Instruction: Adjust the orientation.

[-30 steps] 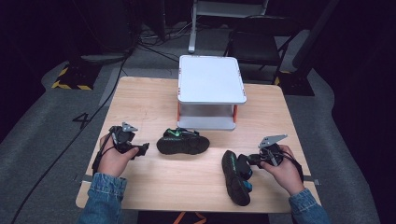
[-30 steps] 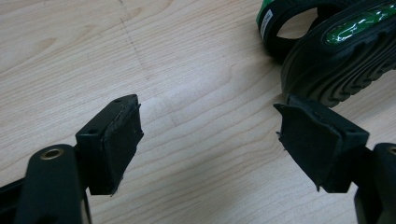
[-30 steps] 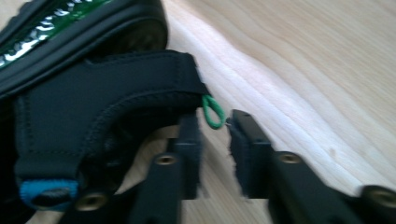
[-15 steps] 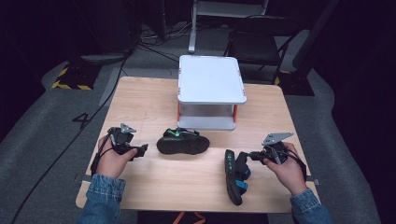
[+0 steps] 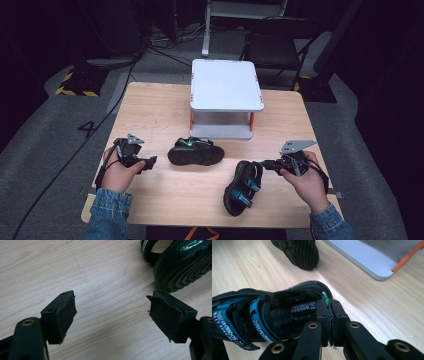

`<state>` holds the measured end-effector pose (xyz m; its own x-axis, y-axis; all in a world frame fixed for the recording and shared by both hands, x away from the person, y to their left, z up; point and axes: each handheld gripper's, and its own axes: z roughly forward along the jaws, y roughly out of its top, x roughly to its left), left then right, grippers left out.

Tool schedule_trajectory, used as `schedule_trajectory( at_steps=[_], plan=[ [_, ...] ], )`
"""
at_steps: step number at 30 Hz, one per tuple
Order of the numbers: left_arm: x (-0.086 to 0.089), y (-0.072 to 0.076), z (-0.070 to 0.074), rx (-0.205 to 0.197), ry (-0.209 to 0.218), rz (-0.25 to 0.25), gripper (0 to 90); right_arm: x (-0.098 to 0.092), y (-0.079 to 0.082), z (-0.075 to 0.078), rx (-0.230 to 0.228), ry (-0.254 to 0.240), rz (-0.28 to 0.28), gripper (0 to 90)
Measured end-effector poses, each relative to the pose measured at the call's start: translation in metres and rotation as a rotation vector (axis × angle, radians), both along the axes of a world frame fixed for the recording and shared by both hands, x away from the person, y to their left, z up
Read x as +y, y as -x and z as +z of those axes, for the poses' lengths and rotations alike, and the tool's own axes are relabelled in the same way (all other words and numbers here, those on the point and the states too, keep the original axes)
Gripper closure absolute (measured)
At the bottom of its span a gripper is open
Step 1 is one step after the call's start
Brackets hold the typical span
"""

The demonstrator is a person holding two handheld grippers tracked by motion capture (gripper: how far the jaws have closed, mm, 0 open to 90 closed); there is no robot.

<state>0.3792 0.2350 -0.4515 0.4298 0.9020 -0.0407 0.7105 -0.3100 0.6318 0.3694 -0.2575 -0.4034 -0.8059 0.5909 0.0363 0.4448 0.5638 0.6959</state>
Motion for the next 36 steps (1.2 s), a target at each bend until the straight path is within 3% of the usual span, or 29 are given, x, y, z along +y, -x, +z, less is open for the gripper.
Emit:
schedule_trajectory(
  at_steps=[6, 8, 10, 15, 18, 20, 25, 26, 27, 28, 31, 33, 34, 36],
  plan=[
    [0.001, 0.001, -0.002, 0.008, -0.005, 0.005, 21.6, 0.015, -0.005, -0.006, -0.015, -0.032, 0.031, 87.9],
    [0.000, 0.001, -0.003, 0.009, -0.008, 0.002, 21.6, 0.032, -0.012, -0.012, -0.010, -0.055, 0.063, 88.0],
    [0.000, 0.002, -0.003, 0.012, -0.006, 0.001, 21.6, 0.043, -0.016, -0.018, -0.029, -0.045, 0.070, 88.1],
    [0.004, 0.003, -0.004, 0.013, -0.001, 0.012, 21.6, 0.048, -0.020, -0.020, -0.038, -0.069, 0.073, 86.9],
    [0.006, 0.003, -0.005, 0.014, -0.005, 0.010, 21.6, 0.045, -0.017, -0.015, -0.057, -0.079, 0.091, 68.9],
    [0.006, 0.003, -0.004, 0.014, -0.003, 0.011, 21.6, 0.044, -0.012, -0.010, -0.066, -0.078, 0.117, 62.2],
    [0.004, 0.002, -0.005, 0.016, -0.004, 0.007, 21.6, 0.055, 0.008, -0.003, -0.052, -0.028, 0.255, 51.4],
    [0.003, 0.001, -0.004, 0.016, -0.004, 0.004, 21.6, 0.062, 0.013, -0.004, -0.027, -0.001, 0.305, 49.0],
    [0.003, 0.001, -0.004, 0.016, -0.004, 0.004, 21.6, 0.062, 0.013, -0.004, -0.027, -0.001, 0.305, 49.0],
    [0.001, 0.001, -0.004, 0.017, -0.002, 0.002, 21.6, 0.072, 0.019, -0.009, -0.023, 0.067, 0.346, 46.1],
    [0.000, 0.000, -0.005, 0.019, -0.002, -0.001, 21.6, 0.080, 0.018, -0.018, -0.022, 0.122, 0.342, 46.5],
    [0.000, -0.001, -0.005, 0.022, -0.003, -0.008, 21.5, 0.084, 0.016, -0.027, 0.011, 0.136, 0.343, 54.6],
    [0.000, -0.001, -0.005, 0.022, -0.003, -0.008, 21.5, 0.085, 0.016, -0.030, 0.009, 0.143, 0.333, 64.0],
    [0.001, -0.001, -0.006, 0.022, -0.005, -0.007, 21.5, 0.083, 0.015, -0.028, 0.004, 0.135, 0.306, 68.4]
  ],
)
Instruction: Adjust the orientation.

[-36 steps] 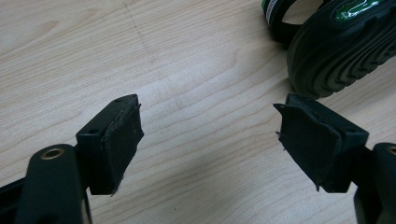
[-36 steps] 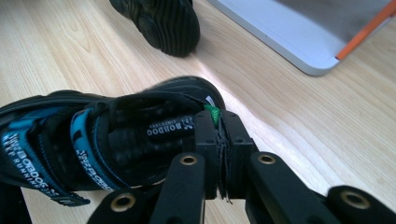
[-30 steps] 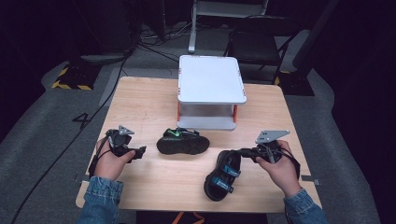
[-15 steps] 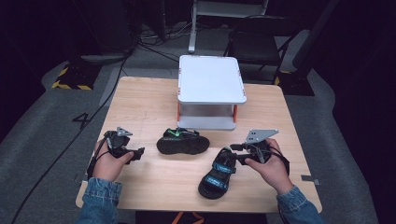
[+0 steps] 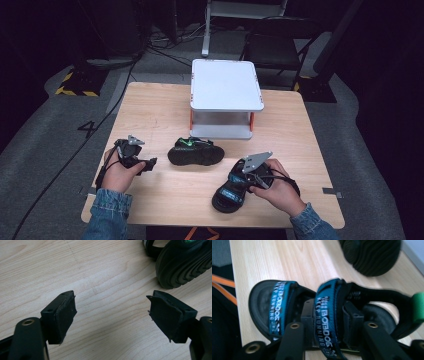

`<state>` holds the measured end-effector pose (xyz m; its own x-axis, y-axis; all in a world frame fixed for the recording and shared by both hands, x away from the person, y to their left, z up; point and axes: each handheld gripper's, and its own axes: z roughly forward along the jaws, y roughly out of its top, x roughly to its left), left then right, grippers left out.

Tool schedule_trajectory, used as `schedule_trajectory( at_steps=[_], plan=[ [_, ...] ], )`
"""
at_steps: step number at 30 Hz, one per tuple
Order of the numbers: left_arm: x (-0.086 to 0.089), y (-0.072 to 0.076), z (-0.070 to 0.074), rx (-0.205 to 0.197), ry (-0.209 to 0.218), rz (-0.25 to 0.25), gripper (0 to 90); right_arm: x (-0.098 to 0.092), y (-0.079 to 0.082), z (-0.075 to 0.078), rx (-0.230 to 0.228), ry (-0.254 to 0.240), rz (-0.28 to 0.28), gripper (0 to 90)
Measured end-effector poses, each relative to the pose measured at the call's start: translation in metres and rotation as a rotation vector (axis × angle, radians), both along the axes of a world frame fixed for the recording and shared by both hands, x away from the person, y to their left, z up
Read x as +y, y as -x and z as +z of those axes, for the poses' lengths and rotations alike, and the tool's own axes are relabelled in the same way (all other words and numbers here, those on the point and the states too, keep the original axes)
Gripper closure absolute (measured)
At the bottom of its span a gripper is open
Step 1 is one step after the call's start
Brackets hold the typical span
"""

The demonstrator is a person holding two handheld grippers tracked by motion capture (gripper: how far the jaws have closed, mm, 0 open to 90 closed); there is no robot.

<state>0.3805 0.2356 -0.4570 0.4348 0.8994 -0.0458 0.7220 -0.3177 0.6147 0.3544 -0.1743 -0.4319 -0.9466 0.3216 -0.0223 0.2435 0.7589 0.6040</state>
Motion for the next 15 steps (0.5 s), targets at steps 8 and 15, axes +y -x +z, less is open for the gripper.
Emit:
schedule_trajectory(
  at_steps=[8, 15],
  plan=[
    [0.000, 0.000, -0.001, -0.001, -0.003, 0.005, 21.5, -0.039, -0.015, 0.021, -0.055, -0.089, -0.230, 68.8],
    [-0.002, 0.000, -0.002, 0.008, 0.000, 0.000, 21.5, -0.075, -0.043, -0.004, -0.044, -0.096, -0.436, 68.3]
  ],
)
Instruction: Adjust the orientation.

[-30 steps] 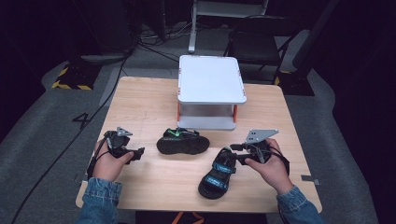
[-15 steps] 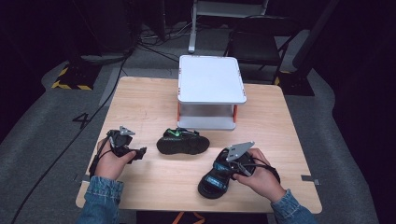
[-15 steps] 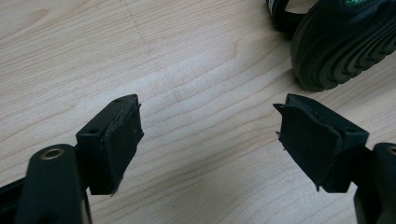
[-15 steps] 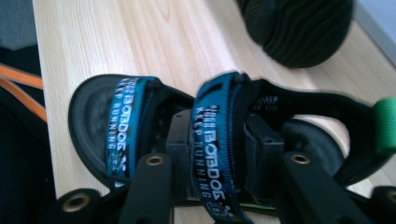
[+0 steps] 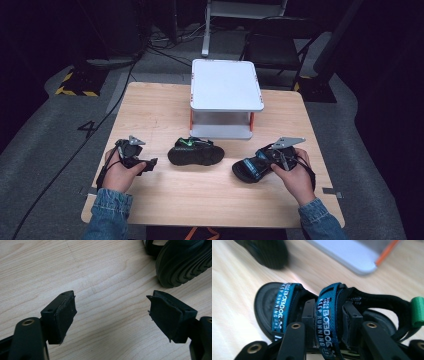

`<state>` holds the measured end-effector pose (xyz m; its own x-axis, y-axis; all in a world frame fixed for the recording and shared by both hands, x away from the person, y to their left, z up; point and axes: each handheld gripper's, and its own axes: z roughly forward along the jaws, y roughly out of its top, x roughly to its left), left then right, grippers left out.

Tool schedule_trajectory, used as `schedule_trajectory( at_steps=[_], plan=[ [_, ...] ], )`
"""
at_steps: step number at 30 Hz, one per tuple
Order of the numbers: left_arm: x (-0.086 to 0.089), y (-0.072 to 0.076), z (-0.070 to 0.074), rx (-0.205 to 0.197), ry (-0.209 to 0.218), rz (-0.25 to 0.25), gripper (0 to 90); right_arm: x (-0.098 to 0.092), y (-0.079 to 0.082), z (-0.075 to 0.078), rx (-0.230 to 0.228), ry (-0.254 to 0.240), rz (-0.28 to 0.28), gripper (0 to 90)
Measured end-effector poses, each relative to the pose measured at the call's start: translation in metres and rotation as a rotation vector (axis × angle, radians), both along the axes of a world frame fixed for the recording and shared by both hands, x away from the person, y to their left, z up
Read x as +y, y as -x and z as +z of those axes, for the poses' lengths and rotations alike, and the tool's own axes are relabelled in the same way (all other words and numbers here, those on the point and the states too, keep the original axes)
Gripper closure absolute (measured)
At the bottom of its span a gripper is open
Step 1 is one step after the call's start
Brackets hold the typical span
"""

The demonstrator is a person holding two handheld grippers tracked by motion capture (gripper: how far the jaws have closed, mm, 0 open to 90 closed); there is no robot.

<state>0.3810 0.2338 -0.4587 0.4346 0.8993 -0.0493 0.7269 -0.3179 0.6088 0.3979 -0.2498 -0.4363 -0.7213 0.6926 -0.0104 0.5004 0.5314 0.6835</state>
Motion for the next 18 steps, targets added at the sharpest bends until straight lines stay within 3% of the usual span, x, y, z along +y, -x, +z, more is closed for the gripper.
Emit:
schedule_trajectory(
  at_steps=[2, 3, 4, 7, 8, 9, 12, 13, 15, 17, 18],
  plan=[
    [0.001, 0.000, 0.000, -0.001, -0.002, -0.001, 21.5, -0.004, -0.004, -0.005, 0.004, -0.049, 0.006, 66.0],
    [0.001, 0.000, 0.000, -0.003, -0.002, 0.001, 21.5, -0.005, -0.005, -0.003, 0.009, -0.050, 0.002, 58.9],
    [0.001, 0.000, 0.000, -0.002, -0.001, 0.001, 21.6, -0.006, -0.004, 0.000, -0.016, -0.055, -0.002, 52.7],
    [0.001, 0.000, -0.001, -0.004, -0.004, 0.001, 21.5, -0.015, 0.000, 0.019, -0.076, -0.119, -0.004, 49.5],
    [0.001, 0.000, -0.001, -0.004, -0.004, 0.001, 21.6, -0.015, 0.000, 0.019, -0.076, -0.119, -0.004, 49.5],
    [0.001, 0.000, -0.001, -0.001, -0.002, 0.000, 21.5, -0.030, 0.002, 0.031, -0.161, -0.126, -0.074, 47.0],
    [0.000, 0.000, -0.002, 0.001, -0.002, 0.003, 21.6, -0.044, 0.000, 0.032, -0.227, -0.044, -0.182, 44.8],
    [0.000, 0.000, -0.002, 0.005, -0.008, 0.000, 21.5, -0.047, -0.003, 0.027, -0.222, -0.018, -0.191, 47.1],
    [-0.001, 0.000, -0.003, 0.007, -0.006, -0.006, 21.5, -0.048, -0.007, 0.019, -0.192, -0.023, -0.181, 49.7],
    [-0.002, -0.001, -0.004, 0.010, -0.007, -0.009, 21.5, -0.046, -0.013, 0.012, -0.182, -0.035, -0.168, 59.0],
    [-0.002, -0.001, -0.004, 0.010, -0.007, -0.009, 21.5, -0.046, -0.013, 0.012, -0.182, -0.035, -0.168, 59.0]
  ],
)
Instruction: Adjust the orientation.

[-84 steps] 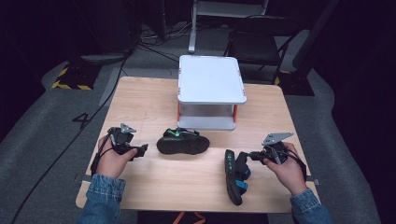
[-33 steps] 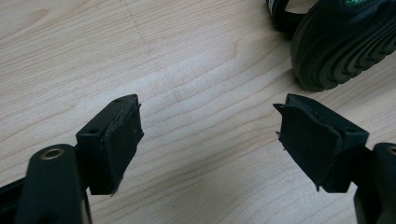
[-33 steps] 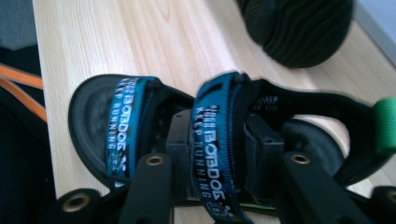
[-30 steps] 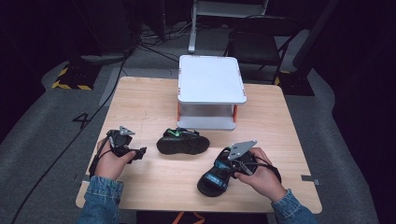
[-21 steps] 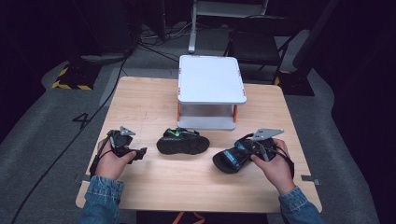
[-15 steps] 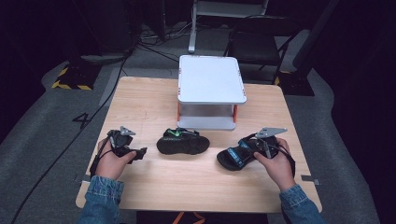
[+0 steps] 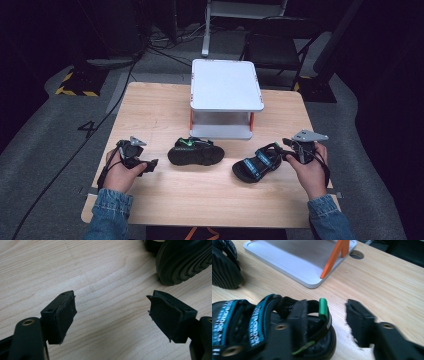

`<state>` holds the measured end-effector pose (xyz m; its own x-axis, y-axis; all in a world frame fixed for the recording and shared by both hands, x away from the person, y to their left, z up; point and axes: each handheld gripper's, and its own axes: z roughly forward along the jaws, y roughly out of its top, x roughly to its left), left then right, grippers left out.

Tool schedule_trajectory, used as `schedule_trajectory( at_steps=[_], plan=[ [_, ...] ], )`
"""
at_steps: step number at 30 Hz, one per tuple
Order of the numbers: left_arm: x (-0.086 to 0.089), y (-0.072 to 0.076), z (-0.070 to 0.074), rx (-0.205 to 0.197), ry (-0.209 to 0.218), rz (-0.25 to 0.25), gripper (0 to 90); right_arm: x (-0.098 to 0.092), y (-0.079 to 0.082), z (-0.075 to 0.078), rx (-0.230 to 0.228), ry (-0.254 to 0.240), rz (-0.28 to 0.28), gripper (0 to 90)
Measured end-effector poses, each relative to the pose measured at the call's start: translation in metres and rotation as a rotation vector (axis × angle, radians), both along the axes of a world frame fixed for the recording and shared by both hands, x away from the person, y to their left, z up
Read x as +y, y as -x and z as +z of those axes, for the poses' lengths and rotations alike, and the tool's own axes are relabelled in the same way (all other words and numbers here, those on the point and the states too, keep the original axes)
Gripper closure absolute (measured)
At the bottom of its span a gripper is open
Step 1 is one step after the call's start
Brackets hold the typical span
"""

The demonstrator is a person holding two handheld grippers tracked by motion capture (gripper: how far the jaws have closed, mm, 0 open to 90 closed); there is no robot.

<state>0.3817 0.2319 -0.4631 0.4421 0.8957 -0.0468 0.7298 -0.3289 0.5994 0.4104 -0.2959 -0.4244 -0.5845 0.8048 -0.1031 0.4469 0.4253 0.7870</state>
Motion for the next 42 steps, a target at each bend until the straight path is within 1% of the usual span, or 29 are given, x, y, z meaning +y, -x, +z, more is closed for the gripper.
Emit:
schedule_trajectory(
  at_steps=[1, 2, 3, 6, 10, 12, 13, 14, 15, 18, 19, 20, 23, 24, 25, 26, 27, 29, 30, 31, 32, 33, 34, 35, 36, 38, 39, 40, 42],
  plan=[
    [0.000, 0.000, -0.001, 0.004, 0.000, 0.004, 21.5, 0.001, -0.001, -0.001, 0.006, 0.009, 0.011, 69.0],
    [0.000, 0.000, -0.002, 0.005, 0.000, 0.003, 21.5, 0.003, -0.004, -0.003, 0.026, 0.020, 0.051, 80.7],
    [0.001, 0.000, -0.002, 0.006, 0.003, 0.013, 21.5, 0.004, -0.003, -0.001, 0.012, 0.047, 0.037, 86.6],
    [0.003, 0.000, -0.003, 0.012, 0.007, 0.012, 21.5, 0.003, 0.001, 0.006, 0.041, 0.055, 0.039, 88.1],
    [0.003, -0.002, -0.001, 0.002, 0.014, 0.008, 21.6, 0.002, 0.020, 0.028, 0.194, 0.105, 0.112, 88.6],
    [0.002, -0.003, 0.000, -0.001, 0.017, 0.003, 21.6, -0.004, 0.030, 0.038, 0.280, 0.064, 0.168, 88.7],
    [0.001, -0.004, 0.000, -0.003, 0.019, 0.005, 21.6, -0.009, 0.038, 0.043, 0.343, 0.019, 0.216, 88.7],
    [0.000, -0.005, 0.000, -0.003, 0.018, 0.001, 21.5, -0.010, 0.042, 0.045, 0.387, 0.007, 0.249, 88.6],
    [-0.001, -0.007, 0.000, -0.001, 0.019, -0.002, 21.5, -0.010, 0.049, 0.045, 0.461, 0.024, 0.314, 88.6],
    [-0.006, -0.010, -0.001, 0.004, 0.026, -0.020, 21.5, -0.002, 0.062, 0.035, 0.604, 0.075, 0.460, 87.9],
    [-0.008, -0.011, 0.000, 0.004, 0.028, -0.028, 21.5, 0.001, 0.064, 0.029, 0.630, 0.107, 0.488, 87.9],
    [-0.009, -0.012, 0.000, 0.004, 0.033, -0.029, 21.5, 0.004, 0.066, 0.025, 0.636, 0.126, 0.503, 87.8],
    [-0.011, -0.014, 0.001, -0.001, 0.044, -0.034, 21.4, 0.008, 0.067, 0.024, 0.622, 0.139, 0.521, 87.0],
    [-0.011, -0.015, 0.000, 0.006, 0.043, -0.043, 21.4, 0.007, 0.068, 0.031, 0.546, 0.193, 0.474, 79.8],
    [-0.011, -0.016, -0.001, 0.008, 0.040, -0.042, 21.5, 0.006, 0.068, 0.034, 0.511, 0.214, 0.441, 74.6],
    [-0.011, -0.016, -0.002, 0.011, 0.040, -0.037, 21.4, 0.004, 0.067, 0.036, 0.453, 0.218, 0.411, 65.2],
    [-0.011, -0.016, -0.002, 0.011, 0.038, -0.028, 21.5, 0.003, 0.065, 0.039, 0.349, 0.220, 0.397, 56.4],
    [-0.011, -0.017, -0.002, 0.012, 0.040, -0.036, 21.4, 0.003, 0.061, 0.037, 0.274, 0.247, 0.346, 54.8],
    [-0.011, -0.017, -0.002, 0.014, 0.040, -0.044, 21.4, 0.004, 0.058, 0.033, 0.255, 0.305, 0.325, 53.9],
    [-0.012, -0.016, -0.002, 0.012, 0.039, -0.042, 21.5, 0.007, 0.056, 0.026, 0.249, 0.386, 0.325, 52.3],
    [-0.012, -0.016, -0.002, 0.012, 0.039, -0.042, 21.4, 0.007, 0.056, 0.026, 0.249, 0.386, 0.325, 52.3],
    [-0.012, -0.016, -0.002, 0.014, 0.039, -0.041, 21.4, 0.017, 0.051, 0.010, 0.252, 0.455, 0.359, 52.1],
    [-0.012, -0.015, -0.003, 0.015, 0.038, -0.040, 21.4, 0.021, 0.048, 0.005, 0.240, 0.444, 0.381, 52.3],
    [-0.011, -0.015, -0.003, 0.017, 0.036, -0.038, 21.4, 0.026, 0.046, 0.000, 0.211, 0.435, 0.410, 56.3],
    [-0.010, -0.014, -0.003, 0.016, 0.035, -0.035, 21.4, 0.031, 0.044, -0.003, 0.194, 0.438, 0.435, 66.3],
    [-0.006, -0.012, -0.004, 0.017, 0.036, -0.030, 21.4, 0.038, 0.043, -0.004, 0.183, 0.440, 0.439, 71.9],
    [-0.005, -0.011, -0.004, 0.018, 0.040, -0.026, 21.4, 0.040, 0.042, -0.002, 0.183, 0.424, 0.427, 73.7],
    [-0.003, -0.009, -0.005, 0.017, 0.044, -0.016, 21.4, 0.040, 0.042, 0.000, 0.184, 0.396, 0.420, 74.3],
    [0.001, -0.006, -0.006, 0.021, 0.043, -0.003, 21.5, 0.043, 0.036, 0.003, 0.199, 0.305, 0.367, 75.0]
  ],
)
